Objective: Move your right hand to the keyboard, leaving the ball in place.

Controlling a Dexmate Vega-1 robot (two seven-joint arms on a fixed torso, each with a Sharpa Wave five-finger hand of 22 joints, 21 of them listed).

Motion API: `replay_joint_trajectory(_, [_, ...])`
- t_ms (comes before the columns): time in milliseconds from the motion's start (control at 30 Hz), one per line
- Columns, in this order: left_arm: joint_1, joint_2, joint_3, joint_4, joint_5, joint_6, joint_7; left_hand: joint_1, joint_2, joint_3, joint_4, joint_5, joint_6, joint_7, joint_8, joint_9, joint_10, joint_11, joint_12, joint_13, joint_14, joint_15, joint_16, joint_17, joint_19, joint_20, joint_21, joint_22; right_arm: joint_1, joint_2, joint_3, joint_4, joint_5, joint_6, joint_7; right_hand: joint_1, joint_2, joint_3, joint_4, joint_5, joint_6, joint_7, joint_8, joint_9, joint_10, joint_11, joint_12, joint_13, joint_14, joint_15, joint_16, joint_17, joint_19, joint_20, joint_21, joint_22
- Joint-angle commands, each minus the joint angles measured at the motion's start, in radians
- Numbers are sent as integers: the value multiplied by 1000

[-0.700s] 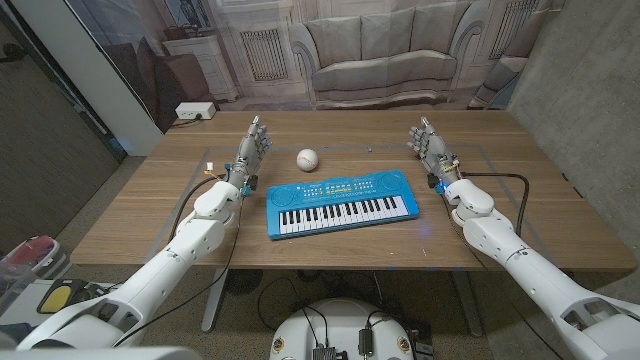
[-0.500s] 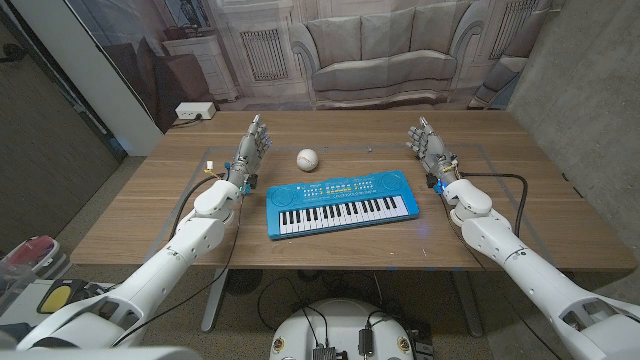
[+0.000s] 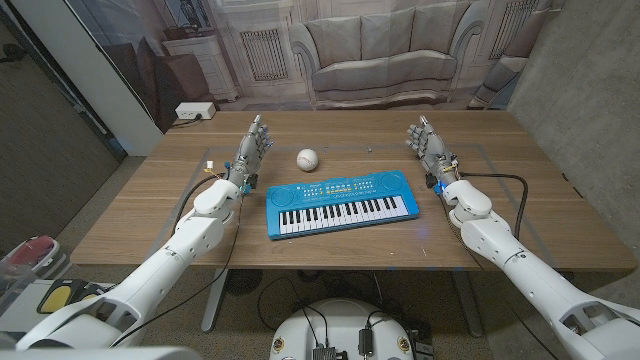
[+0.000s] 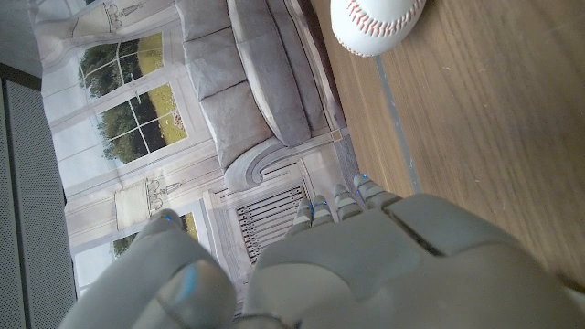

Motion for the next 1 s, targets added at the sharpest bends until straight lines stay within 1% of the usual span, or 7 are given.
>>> replay_joint_trajectory(33, [18,22,-1,-48,5,23,11,11,0,3,-8,6,6,0,8,3,7,1,6,5,8,3,7,1,6,-48,8,4,-18,-17,10,-34,-7,30,8,0,7,6,-4,4,9,4,3,1,11,0,1,3,11,-1,6,4,10,-15,2,4])
replay_joint_trajectory(233, [36,30,-9,-75,15,13,33,14,4,4,-9,7,6,0,7,3,8,1,6,5,8,3,6,1,7,-45,8,4,-35,-35,17,-71,-16,40,6,1,7,6,-5,4,10,4,3,1,13,1,0,3,12,-1,5,4,11,-15,0,4])
replay_joint_trajectory(400, [49,34,-14,-90,16,9,41,19,10,5,-10,8,11,-2,8,3,10,0,6,5,8,4,5,1,6,-44,7,4,-48,-33,26,-82,-9,67,12,1,8,5,-6,3,12,3,3,1,13,2,-1,3,11,-2,4,5,9,-13,-4,4])
replay_joint_trajectory(500, [54,34,-15,-93,15,2,40,21,12,6,-10,8,12,-3,8,3,10,-1,6,5,8,4,5,1,6,-43,7,4,-52,-38,28,-92,-9,66,14,2,8,5,-6,3,14,3,3,1,16,3,-1,3,11,-1,3,5,9,-13,-6,4])
replay_joint_trajectory(667, [63,48,-19,-107,17,3,36,25,16,7,-11,9,14,-3,8,4,16,2,7,5,10,4,5,1,6,-43,7,4,-66,-52,27,-123,-24,64,5,2,8,5,-6,3,14,3,2,1,17,3,-1,3,11,-2,2,5,8,-13,-8,4])
replay_joint_trajectory(1000, [72,62,-27,-122,19,1,36,32,24,8,-12,9,24,-4,10,4,22,3,8,5,19,5,7,1,10,-48,8,4,-94,-63,28,-173,-39,72,-7,1,9,3,-6,2,15,4,2,2,18,2,-2,3,13,0,2,5,9,-11,-14,4])
